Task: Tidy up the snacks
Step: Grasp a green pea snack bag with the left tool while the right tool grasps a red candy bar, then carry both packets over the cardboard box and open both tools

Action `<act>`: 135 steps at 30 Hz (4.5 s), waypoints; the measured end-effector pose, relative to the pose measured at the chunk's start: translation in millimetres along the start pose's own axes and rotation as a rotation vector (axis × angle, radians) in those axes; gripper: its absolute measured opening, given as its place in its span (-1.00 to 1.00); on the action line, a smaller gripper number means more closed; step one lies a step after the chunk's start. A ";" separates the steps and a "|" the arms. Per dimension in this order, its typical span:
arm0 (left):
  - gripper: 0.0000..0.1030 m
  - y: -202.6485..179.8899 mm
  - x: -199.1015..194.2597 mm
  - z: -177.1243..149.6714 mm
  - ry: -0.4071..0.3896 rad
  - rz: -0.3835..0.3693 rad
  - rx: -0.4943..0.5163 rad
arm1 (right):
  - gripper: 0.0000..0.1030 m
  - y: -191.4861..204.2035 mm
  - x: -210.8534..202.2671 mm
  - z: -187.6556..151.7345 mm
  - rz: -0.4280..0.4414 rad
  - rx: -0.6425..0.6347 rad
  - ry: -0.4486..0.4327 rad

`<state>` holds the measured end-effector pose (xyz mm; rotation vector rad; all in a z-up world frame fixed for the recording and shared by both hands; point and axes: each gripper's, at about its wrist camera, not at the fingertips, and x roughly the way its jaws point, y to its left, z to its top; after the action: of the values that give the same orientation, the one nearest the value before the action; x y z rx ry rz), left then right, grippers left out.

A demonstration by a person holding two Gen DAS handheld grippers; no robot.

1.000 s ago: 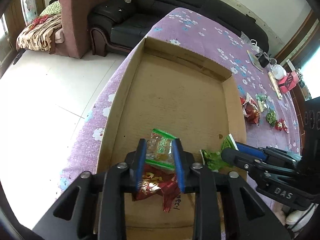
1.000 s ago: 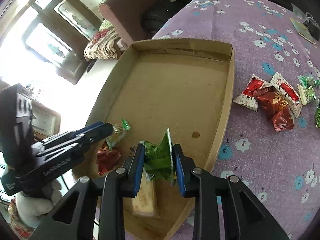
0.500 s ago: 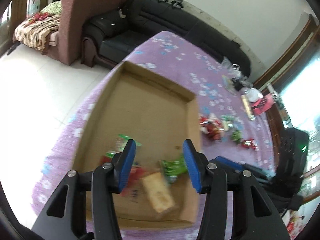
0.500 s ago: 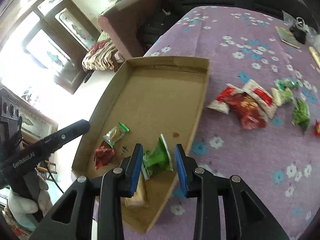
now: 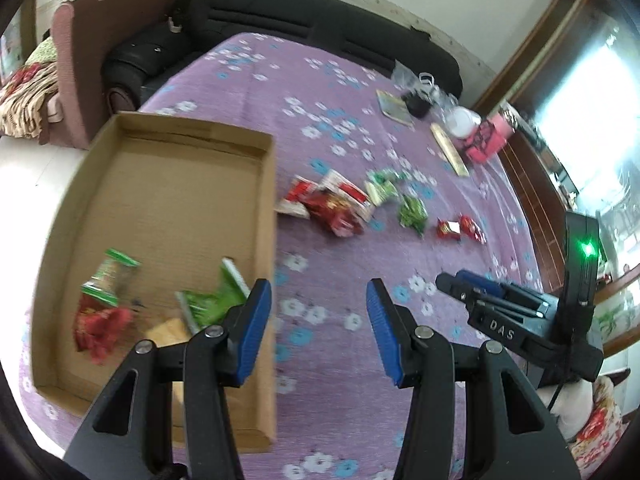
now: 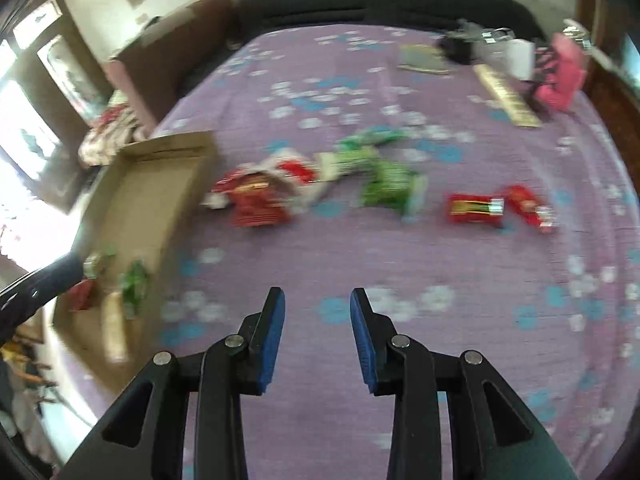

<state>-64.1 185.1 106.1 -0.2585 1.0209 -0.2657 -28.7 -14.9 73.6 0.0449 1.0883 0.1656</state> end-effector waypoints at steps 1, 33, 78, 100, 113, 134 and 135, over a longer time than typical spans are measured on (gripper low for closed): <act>-0.01 -7.0 4.4 -0.7 0.008 0.000 0.006 | -0.35 -6.7 -0.2 -0.2 -0.026 -0.003 0.003; -0.01 -94.7 78.9 -3.2 0.107 -0.004 0.025 | -0.27 -125.8 21.7 1.6 -0.191 -0.033 0.050; -0.45 -141.0 184.1 63.0 0.162 -0.094 0.326 | -0.68 -196.4 63.1 54.4 0.039 0.048 0.033; -0.27 -146.7 185.4 50.7 0.166 0.025 0.383 | -0.69 -183.3 22.2 16.1 0.151 0.160 0.040; -0.27 -17.9 38.1 41.3 -0.007 0.048 0.065 | -0.70 -60.7 -1.7 27.3 0.307 0.062 0.033; -0.23 164.2 22.7 46.0 0.037 0.105 -0.148 | -0.63 183.6 75.5 41.6 0.326 -0.128 0.149; -0.19 165.4 19.5 46.2 0.036 0.086 -0.157 | -0.63 186.3 78.4 41.9 0.320 -0.127 0.155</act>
<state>1.5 337.8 58.3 -0.3520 1.0871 -0.1121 23.0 183.1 46.1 0.0937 1.2182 0.5323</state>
